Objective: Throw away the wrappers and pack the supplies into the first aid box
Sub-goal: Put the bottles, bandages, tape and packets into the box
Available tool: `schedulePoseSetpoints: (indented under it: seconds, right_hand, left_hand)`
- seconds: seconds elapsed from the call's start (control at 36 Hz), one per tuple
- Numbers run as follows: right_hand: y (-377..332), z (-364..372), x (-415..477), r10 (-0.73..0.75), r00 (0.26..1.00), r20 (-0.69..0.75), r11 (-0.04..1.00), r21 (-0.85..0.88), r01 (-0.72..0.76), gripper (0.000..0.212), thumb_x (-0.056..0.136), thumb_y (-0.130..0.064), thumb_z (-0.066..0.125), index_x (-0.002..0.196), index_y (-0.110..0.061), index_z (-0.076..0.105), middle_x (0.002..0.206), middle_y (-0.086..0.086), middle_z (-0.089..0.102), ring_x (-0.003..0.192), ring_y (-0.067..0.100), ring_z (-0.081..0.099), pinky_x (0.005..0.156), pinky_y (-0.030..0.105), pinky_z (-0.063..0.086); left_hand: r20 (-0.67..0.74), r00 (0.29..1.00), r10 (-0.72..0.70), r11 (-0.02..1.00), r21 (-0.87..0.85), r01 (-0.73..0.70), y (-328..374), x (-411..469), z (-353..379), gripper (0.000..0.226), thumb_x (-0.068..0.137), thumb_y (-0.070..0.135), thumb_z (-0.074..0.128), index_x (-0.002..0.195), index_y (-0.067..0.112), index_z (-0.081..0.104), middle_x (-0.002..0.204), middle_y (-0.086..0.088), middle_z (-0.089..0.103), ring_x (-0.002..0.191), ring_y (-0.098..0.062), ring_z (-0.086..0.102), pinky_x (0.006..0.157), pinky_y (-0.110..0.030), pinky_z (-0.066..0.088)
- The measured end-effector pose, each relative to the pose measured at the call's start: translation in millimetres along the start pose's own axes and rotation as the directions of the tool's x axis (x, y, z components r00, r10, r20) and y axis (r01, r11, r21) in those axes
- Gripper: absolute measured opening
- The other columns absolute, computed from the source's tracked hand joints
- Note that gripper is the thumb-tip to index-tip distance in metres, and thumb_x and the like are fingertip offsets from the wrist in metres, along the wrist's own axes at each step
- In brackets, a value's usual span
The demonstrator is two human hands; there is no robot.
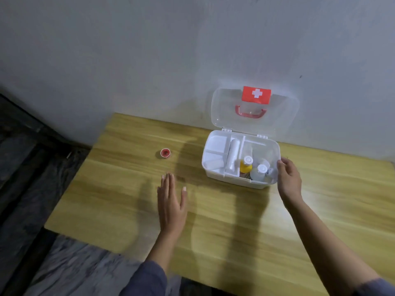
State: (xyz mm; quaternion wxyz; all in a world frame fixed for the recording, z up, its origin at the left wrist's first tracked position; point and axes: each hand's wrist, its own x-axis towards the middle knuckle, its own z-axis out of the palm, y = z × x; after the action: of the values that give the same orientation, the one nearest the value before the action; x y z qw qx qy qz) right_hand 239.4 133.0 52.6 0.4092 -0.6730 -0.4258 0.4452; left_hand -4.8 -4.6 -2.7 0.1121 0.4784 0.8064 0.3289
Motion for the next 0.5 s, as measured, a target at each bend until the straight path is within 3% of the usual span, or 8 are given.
schedulePoseSetpoints:
  seconds: [0.19, 0.31, 0.39, 0.5]
  right_hand:
    - [3.1, 5.1, 0.0, 0.0, 0.998, -0.056, 1.0, -0.004, -0.001, 0.03, 0.096, -0.02, 0.044, 0.121, -0.007, 0.055, 0.11, 0.003, 0.057, 0.099, 0.016, 0.052, 0.083, 0.029, 0.038]
    - [4.4, 6.6, 0.4, -0.007, 0.997, -0.072, 1.0, -0.022, 0.005, 0.029, 0.097, -0.02, 0.043, 0.12, -0.008, 0.056, 0.11, 0.002, 0.056, 0.101, 0.016, 0.051, 0.086, 0.03, 0.038]
    - [7.3, 8.5, 2.1, -0.003, 0.996, -0.093, 1.0, -0.023, 0.0, 0.029, 0.096, -0.02, 0.044, 0.119, -0.008, 0.056, 0.111, 0.004, 0.057, 0.102, 0.018, 0.052, 0.088, 0.032, 0.039]
    - [12.3, 12.6, 4.8, 0.015, 0.991, -0.132, 1.0, -0.009, -0.016, 0.027, 0.096, -0.022, 0.044, 0.117, -0.011, 0.058, 0.111, 0.005, 0.059, 0.101, 0.019, 0.053, 0.088, 0.033, 0.04]
  left_hand:
    - [0.1, 0.989, -0.111, 0.982, 0.161, 0.094, -47.8, -14.9, 7.5, 0.073, 0.085, 0.047, 0.036, 0.141, 0.0, 0.031, 0.151, -0.015, 0.028, 0.14, -0.025, 0.021, 0.111, -0.046, 0.019]
    - [0.077, 0.991, -0.109, 0.986, 0.134, 0.098, -46.9, 21.3, 17.8, 0.074, 0.084, 0.047, 0.038, 0.141, 0.0, 0.027, 0.151, -0.02, 0.026, 0.139, -0.029, 0.024, 0.11, -0.047, 0.021]
    - [0.058, 0.991, -0.12, 0.989, 0.09, 0.115, -44.2, 54.9, 23.9, 0.079, 0.084, 0.051, 0.038, 0.144, 0.001, 0.021, 0.154, -0.02, 0.016, 0.142, -0.031, 0.016, 0.113, -0.044, 0.017]
    - [0.025, 0.997, -0.076, 0.996, 0.052, 0.075, -40.9, 97.1, 28.2, 0.081, 0.088, 0.041, 0.056, 0.145, 0.003, 0.013, 0.156, -0.018, 0.008, 0.144, -0.028, 0.007, 0.113, -0.037, 0.01]
